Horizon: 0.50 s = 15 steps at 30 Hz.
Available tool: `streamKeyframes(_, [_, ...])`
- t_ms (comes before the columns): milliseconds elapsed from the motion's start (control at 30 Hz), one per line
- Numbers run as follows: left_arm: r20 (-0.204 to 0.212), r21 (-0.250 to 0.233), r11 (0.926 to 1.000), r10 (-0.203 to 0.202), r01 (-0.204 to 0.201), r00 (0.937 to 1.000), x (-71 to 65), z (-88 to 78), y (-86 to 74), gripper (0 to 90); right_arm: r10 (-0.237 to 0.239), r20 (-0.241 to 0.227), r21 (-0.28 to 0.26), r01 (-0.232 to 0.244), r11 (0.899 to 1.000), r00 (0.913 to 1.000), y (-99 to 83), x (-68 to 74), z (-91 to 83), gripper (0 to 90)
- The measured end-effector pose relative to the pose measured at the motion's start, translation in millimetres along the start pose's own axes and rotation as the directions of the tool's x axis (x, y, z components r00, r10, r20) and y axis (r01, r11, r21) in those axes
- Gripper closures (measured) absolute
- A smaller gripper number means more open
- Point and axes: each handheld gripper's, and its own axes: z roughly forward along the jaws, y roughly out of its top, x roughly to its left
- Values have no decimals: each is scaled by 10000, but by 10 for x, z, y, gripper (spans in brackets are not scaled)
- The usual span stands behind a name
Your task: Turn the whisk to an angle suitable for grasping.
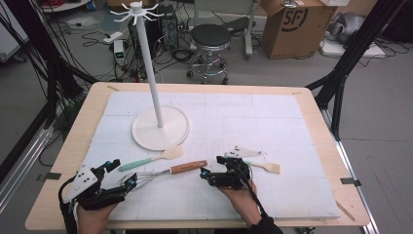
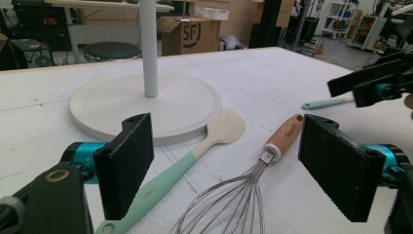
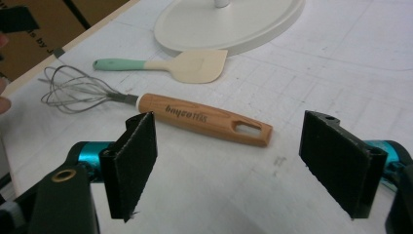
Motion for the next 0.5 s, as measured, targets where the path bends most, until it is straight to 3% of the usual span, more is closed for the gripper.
streamKeyframes(100, [22, 72, 10000, 31, -31, 10000, 0, 11, -3, 213, -199, 91, -225, 201, 9995, 9998, -64, -31, -144, 196])
streamKeyframes(500, [251, 166, 9998, 54, -59, 9997, -59, 82, 5, 213, 3, 316, -1056, 30, 9944, 9995, -277, -180, -583, 183])
